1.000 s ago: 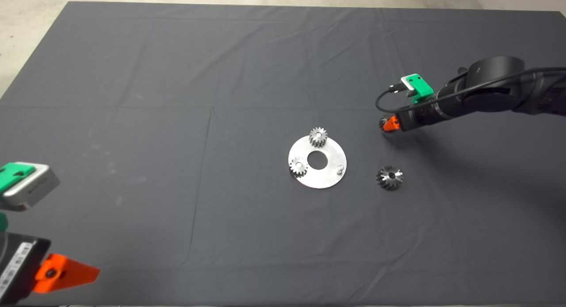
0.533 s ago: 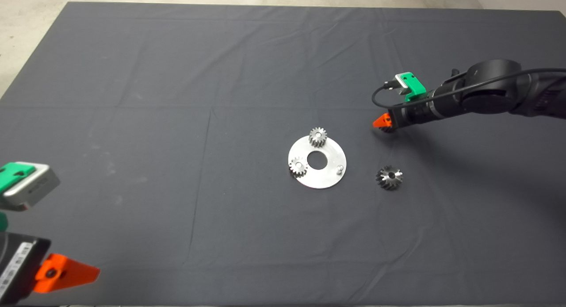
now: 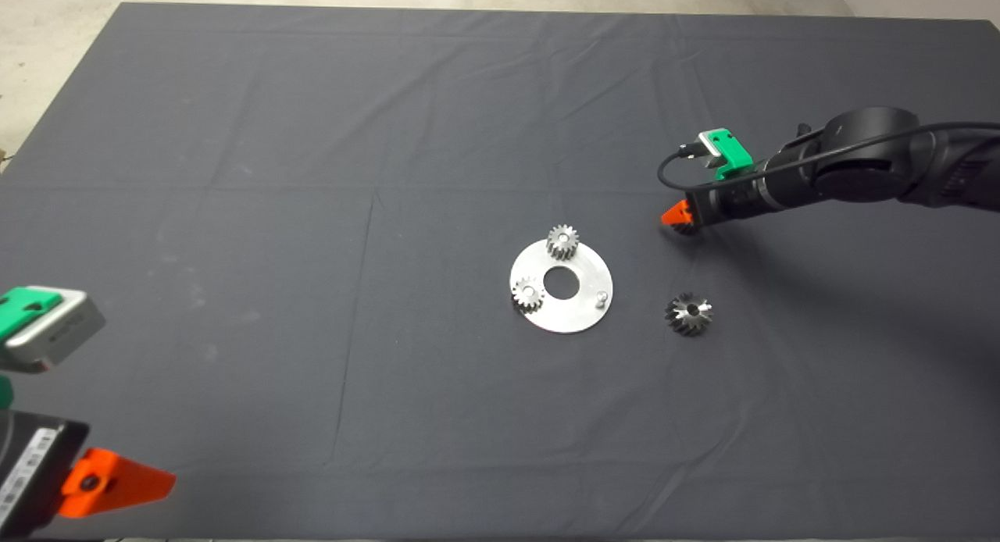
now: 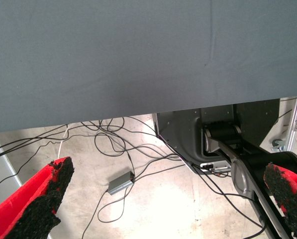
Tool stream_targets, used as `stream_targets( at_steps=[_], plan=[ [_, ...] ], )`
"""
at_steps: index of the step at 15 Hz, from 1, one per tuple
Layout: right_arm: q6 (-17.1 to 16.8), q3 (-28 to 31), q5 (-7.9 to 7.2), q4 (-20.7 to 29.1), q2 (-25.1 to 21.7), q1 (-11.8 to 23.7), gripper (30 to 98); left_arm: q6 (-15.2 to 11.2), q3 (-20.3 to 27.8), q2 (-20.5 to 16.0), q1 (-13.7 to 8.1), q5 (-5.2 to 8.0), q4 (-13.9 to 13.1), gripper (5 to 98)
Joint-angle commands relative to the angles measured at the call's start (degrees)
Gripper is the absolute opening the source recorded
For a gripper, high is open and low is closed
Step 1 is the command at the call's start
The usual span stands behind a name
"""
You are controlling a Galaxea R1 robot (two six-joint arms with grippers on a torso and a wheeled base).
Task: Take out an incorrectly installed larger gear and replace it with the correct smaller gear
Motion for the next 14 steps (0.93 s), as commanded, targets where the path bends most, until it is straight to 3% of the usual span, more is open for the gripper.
stream_targets(
  at_steps=[1,8,14],
  plan=[
    [0.15,0.1,0.3,-1.09,-0.19,0.22,71.6,-0.11,0.59,0.01,-0.24,1.95,-0.62,98.3],
    [0.13,-0.08,0.3,-1.35,-0.44,-0.22,65.2,-0.11,0.59,0.01,-0.24,1.95,-0.62,98.3],
    [-0.03,-1.07,0.3,-4.09,-0.19,-1.47,55.5,-0.11,0.59,0.01,-0.24,1.95,-0.62,98.3]
  ],
)
